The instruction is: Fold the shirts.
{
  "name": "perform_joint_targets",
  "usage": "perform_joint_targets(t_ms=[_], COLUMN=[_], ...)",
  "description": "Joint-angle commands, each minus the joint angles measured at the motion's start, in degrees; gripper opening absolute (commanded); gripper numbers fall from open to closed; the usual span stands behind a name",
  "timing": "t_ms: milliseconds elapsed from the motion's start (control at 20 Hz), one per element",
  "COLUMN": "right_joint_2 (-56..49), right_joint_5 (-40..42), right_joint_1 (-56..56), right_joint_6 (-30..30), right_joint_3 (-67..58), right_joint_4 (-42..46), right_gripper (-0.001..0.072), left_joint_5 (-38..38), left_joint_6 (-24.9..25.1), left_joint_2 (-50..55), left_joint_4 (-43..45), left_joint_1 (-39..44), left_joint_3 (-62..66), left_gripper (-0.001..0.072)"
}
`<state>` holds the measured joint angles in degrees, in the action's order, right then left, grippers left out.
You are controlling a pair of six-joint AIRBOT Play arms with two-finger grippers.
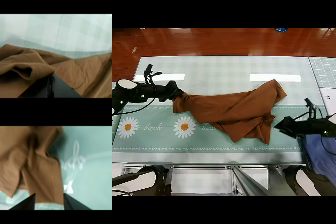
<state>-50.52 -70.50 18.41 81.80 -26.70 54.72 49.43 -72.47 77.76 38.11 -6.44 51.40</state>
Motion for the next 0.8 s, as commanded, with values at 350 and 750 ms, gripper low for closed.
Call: perform_joint_targets(t_ms=[350, 750], right_joint_2=[0.7, -13.7], right_joint_5=[2.1, 12.0], right_joint_1=[-8.0, -19.9], right_joint_6=[-4.0, -8.7], right_joint_3=[3.0, 2.0], right_joint_4=[-14.8, -24.8], right_gripper=[0.0404, 0.0404], left_joint_5=[0.1, 0.3], left_joint_6=[0.0, 0.0], left_joint_2=[0.7, 0.7], left_joint_4=[0.0, 0.0], left_joint_1=[0.0, 0.0], left_joint_3=[0.0, 0.0], left_gripper=[0.0018, 0.0018])
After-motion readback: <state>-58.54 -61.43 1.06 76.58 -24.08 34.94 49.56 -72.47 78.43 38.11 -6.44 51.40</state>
